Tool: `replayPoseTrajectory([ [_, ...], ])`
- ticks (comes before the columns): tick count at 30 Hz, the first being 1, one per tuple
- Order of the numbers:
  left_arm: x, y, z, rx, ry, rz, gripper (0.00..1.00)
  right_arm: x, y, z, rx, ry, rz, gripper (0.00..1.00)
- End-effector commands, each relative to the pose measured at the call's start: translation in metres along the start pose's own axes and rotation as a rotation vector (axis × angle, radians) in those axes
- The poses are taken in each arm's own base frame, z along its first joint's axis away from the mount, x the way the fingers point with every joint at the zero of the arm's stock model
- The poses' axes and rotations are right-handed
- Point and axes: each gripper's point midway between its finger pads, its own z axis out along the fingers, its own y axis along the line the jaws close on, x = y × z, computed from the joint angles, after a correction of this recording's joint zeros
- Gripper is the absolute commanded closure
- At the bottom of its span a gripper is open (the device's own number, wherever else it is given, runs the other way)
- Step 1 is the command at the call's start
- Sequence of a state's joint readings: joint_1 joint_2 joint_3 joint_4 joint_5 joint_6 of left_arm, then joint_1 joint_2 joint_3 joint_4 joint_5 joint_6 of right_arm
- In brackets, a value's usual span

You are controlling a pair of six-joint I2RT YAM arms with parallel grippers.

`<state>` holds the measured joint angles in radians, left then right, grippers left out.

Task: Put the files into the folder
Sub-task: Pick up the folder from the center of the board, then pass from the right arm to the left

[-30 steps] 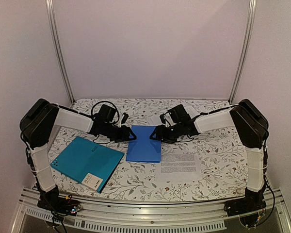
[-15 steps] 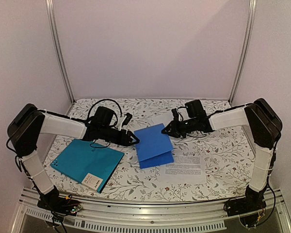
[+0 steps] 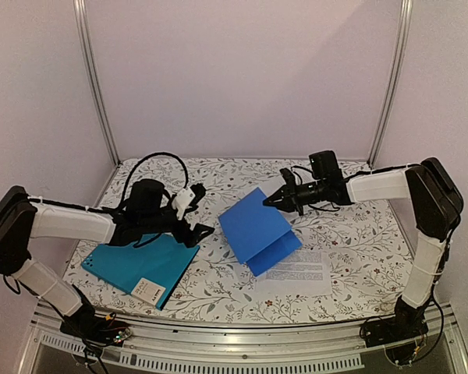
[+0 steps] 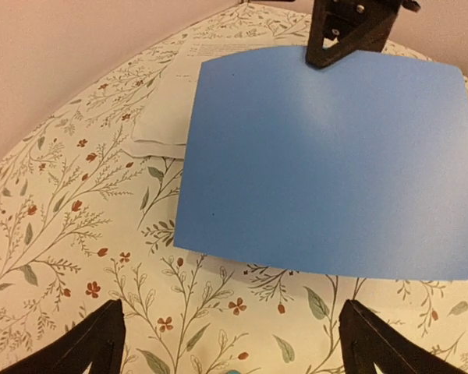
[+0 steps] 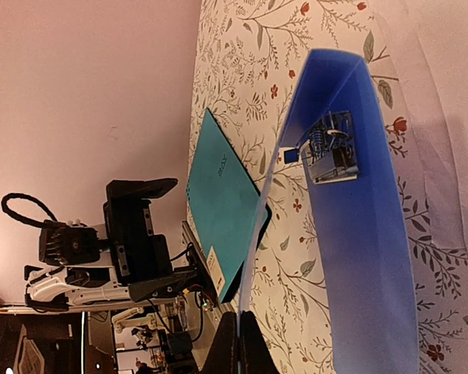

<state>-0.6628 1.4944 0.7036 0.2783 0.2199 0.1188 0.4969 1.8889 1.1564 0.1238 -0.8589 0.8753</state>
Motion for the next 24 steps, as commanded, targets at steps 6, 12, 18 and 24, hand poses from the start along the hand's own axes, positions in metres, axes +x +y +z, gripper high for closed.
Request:
replayPoseTrajectory([
  [6, 0.000, -0.029, -0.009, 0.002, -0.095, 0.453, 0.00, 0.011, 0.056, -0.022, -0.117, 0.049, 0.106, 1.00],
  [12, -0.004, -0.038, 0.008, -0.067, -0.111, 0.612, 0.00, 0.018, 0.053, -0.023, -0.132, 0.071, 0.173, 1.00],
  [18, -0.011, -0.051, 0.033, -0.067, -0.117, 0.704, 0.06, 0.022, 0.046, -0.021, -0.144, 0.076, 0.194, 1.00],
  [24, -0.019, -0.052, 0.044, -0.105, -0.171, 0.717, 0.23, 0.026, 0.041, -0.019, -0.145, 0.087, 0.210, 1.00],
])
